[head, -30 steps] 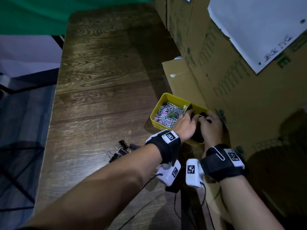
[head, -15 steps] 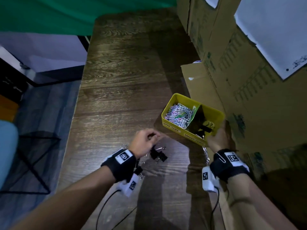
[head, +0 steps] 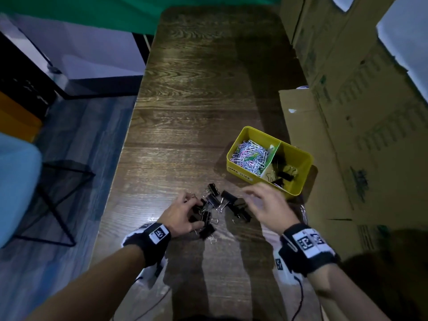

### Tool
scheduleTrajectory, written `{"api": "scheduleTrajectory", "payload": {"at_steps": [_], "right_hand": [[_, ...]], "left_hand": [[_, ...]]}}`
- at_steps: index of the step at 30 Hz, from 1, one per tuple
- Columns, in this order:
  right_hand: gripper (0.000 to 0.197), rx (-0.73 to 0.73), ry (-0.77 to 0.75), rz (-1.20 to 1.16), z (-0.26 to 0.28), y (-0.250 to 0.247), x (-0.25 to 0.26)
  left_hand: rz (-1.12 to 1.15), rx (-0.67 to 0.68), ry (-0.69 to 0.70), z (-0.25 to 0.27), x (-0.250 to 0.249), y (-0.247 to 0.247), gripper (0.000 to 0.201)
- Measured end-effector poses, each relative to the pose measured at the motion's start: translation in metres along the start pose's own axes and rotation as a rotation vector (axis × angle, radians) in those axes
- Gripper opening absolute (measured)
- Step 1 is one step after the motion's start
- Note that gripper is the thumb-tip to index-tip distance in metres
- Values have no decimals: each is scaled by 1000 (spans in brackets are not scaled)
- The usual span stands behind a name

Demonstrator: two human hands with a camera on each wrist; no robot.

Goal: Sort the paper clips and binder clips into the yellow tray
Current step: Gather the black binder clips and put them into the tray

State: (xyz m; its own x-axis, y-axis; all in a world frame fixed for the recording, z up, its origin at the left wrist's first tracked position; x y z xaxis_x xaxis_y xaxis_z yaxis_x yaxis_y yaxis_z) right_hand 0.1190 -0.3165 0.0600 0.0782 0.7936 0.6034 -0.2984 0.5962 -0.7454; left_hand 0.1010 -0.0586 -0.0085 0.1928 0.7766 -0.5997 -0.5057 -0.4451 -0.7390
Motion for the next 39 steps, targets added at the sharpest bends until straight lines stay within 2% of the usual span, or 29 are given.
{"api": "scheduleTrajectory", "payload": {"at_steps": [2,4,6,8,13,15,17,19,21,23,25,27,29,31,33,36,39], "right_hand": [[46,166,62,203,-3,25,-7],[57,202,132,274,-4,44,-16],[60,242,178,283,-2,59,-21],[54,232,207,281,1,67,-24],[35,146,247,231,11,67,-36],[32,153,250,149,15,59,-41],[33,198,278,41,20,49,-44],[30,213,310,-72,23,41,-47],[25,181,331,-155,23,36,-48],[18,176,409,-336,24,35,-46],[20,167,490,-515,25,35,-46],[25,167,557,-606,24,39,-49],[30,155,633,-659,23,47,-58],[38,111,691,-728,19,58,-73],[38,40,729,-791,19,57,-72],[32,-51,710,-857,25,37,-47],[33,-75,676,-925,24,23,-37]], "left_hand": [[21,-57,-4,1,-3,8,49],[12,-111,-3,2,-8,12,43],[-26,-150,24,4,-13,16,42],[-22,-186,38,6,-18,18,45],[95,-229,-25,17,-6,10,44],[285,-270,-113,20,6,1,37],[650,-321,-216,24,12,-11,31],[936,-356,-252,25,8,-21,27],[1061,-358,-270,23,3,-25,22],[1065,-320,-297,19,-4,-22,19],[1029,-309,-322,13,-11,-14,22],[876,-312,-303,9,-21,-7,19],[527,-237,-177,8,-35,-5,16],[98,-91,-50,12,-48,3,28],[-185,41,-13,16,-55,17,34],[-343,152,-9,15,-55,39,34],[-352,140,2,12,-52,46,27]]}}
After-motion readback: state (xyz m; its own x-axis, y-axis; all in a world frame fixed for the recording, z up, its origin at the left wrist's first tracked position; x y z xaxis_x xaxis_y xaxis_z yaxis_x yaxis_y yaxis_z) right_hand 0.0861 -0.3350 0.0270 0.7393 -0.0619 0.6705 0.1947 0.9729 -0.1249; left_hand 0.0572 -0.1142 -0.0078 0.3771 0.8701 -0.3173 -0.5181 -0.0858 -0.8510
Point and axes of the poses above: each hand's wrist, its own z-axis away from the middle knuckle, its own y-axis out of the palm, x = y × z, the point moved 2 cm from there along -z, towards the middle knuckle, and after that the axes turned 14 degrees about y, right-handed, at the moved point
